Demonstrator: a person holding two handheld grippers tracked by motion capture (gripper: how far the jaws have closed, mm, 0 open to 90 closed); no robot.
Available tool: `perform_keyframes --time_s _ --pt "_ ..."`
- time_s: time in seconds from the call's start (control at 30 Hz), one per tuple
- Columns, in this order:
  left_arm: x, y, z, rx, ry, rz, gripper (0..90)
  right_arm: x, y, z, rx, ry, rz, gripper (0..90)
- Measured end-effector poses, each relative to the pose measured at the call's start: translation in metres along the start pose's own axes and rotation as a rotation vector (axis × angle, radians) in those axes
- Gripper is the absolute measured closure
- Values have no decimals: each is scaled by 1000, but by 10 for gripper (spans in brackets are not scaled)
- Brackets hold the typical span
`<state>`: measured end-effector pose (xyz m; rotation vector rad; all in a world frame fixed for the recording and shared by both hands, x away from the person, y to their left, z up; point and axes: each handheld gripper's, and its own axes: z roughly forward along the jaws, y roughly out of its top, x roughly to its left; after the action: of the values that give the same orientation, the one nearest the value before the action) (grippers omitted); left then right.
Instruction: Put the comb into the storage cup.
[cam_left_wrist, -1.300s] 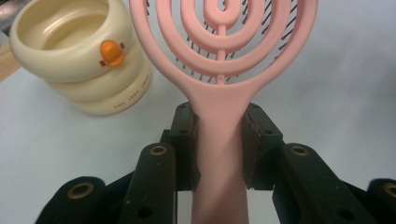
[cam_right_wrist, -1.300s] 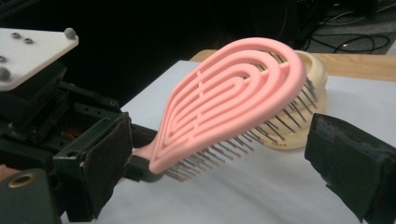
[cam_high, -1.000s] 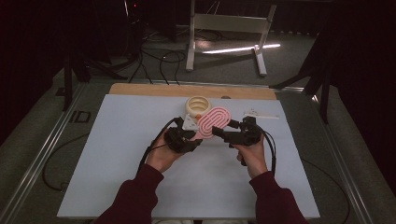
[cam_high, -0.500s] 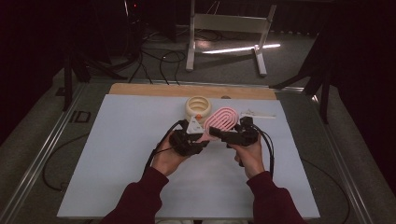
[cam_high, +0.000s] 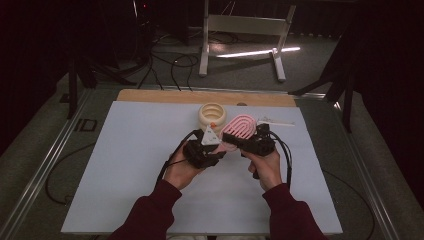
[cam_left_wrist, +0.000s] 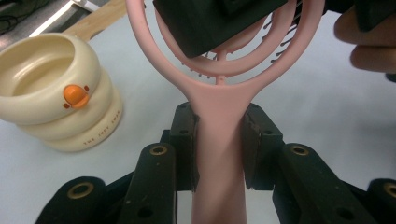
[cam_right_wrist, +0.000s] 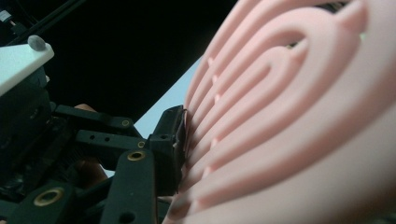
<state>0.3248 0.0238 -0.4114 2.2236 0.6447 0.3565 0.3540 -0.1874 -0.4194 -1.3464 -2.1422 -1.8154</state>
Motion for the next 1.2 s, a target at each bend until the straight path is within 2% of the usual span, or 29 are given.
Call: perform_keyframes --time_s 0.1,0.17,0.27,0.37,0.63,0.7,0.8,0.83,0.9,1.07,1.1,1.13,1.2 --pt "0 -1 2 10 -1 -3 699 2 0 1 13 -5 4 595" --pt "0 -2 4 12 -4 -3 699 4 0 1 21 -8 -11 605" --pt "1 -3 5 11 -10 -6 699 5 0 1 33 -6 4 616" --pt "1 -3 5 9 -12 -9 699 5 0 1 36 -3 27 621" --pt "1 -2 4 13 -13 -16 687 8 0 2 22 -2 25 623" --pt "1 -2 4 14 -14 -16 649 8 0 1 13 -8 23 624" --pt "0 -2 4 17 -15 -15 539 8 0 1 4 -8 24 624" --pt "0 -3 4 15 -17 -18 539 8 1 0 3 -9 24 625" --pt "1 -4 4 8 -13 -32 447 8 1 0 -3 -9 25 625" --pt "3 -5 2 -6 5 -51 324 8 1 0 -4 -10 24 625" --pt "3 -5 2 -6 5 -51 324 7 1 0 -4 -9 23 625" --pt "4 -7 0 -26 0 -58 324 7 1 0 -4 -9 23 625" --pt "4 -7 -2 -31 10 -55 242 7 1 0 -3 -9 24 624"
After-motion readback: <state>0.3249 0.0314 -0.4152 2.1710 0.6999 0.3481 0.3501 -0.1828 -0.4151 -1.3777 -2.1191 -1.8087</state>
